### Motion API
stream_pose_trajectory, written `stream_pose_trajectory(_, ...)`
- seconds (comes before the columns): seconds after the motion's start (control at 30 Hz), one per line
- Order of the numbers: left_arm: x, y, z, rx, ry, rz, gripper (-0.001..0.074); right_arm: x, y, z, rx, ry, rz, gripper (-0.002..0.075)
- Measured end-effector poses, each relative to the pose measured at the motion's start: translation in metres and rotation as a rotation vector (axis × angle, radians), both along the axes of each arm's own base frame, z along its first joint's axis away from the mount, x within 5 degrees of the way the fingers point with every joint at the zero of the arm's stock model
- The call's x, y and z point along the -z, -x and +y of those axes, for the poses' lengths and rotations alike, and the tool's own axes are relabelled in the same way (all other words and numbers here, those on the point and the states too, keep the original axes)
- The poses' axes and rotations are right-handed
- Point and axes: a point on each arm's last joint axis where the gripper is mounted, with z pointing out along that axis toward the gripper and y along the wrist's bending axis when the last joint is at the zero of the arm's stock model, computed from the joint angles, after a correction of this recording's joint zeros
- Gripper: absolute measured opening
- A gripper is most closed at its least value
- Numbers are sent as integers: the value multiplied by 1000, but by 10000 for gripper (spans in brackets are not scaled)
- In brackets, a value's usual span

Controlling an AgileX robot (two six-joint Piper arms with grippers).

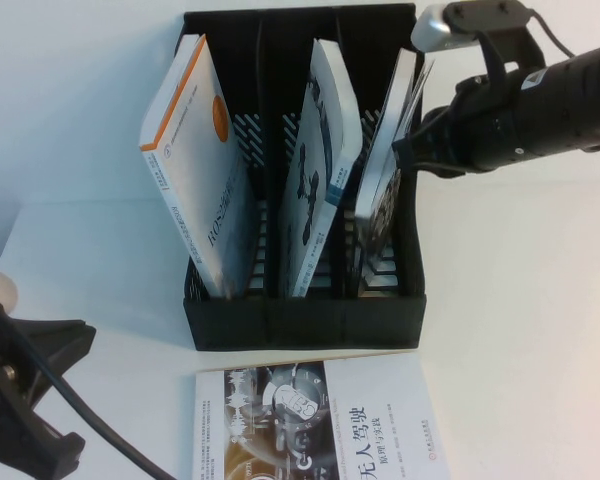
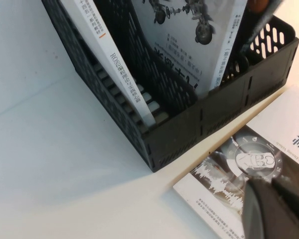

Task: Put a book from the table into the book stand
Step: Place the book on the book shelf

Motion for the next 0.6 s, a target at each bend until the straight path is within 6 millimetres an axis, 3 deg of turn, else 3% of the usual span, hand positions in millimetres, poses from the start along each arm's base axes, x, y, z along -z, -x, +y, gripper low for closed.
stream_pose_trajectory(0.4,0,0,-1,1,11,5,-4,-6,-18,1,67,-31,-120,6)
stream_pose_trajectory(0.6,3,0,-1,1,7,8,-4,-29,-8,-4,74,-22,-147,6)
